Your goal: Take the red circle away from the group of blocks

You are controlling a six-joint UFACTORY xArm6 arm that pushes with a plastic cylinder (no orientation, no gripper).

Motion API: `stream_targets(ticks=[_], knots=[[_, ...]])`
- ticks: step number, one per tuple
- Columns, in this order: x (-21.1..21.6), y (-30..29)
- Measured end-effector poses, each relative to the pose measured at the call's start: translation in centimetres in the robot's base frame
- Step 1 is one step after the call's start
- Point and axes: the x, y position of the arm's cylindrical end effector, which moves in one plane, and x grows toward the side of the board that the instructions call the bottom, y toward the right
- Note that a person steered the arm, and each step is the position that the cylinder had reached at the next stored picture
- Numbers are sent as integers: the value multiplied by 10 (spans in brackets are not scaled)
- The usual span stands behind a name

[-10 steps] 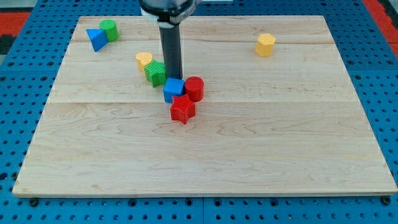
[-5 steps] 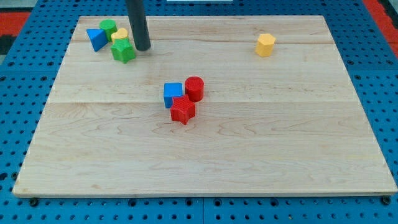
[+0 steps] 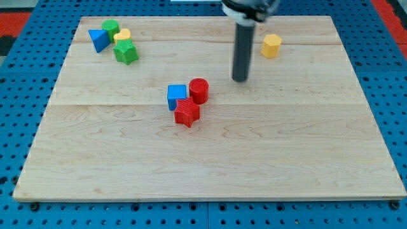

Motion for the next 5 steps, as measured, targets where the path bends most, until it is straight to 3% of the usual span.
stream_targets(ticks=[1,2,3,5], knots=[[52,-4],[53,-82],[99,-92],[74,-139]])
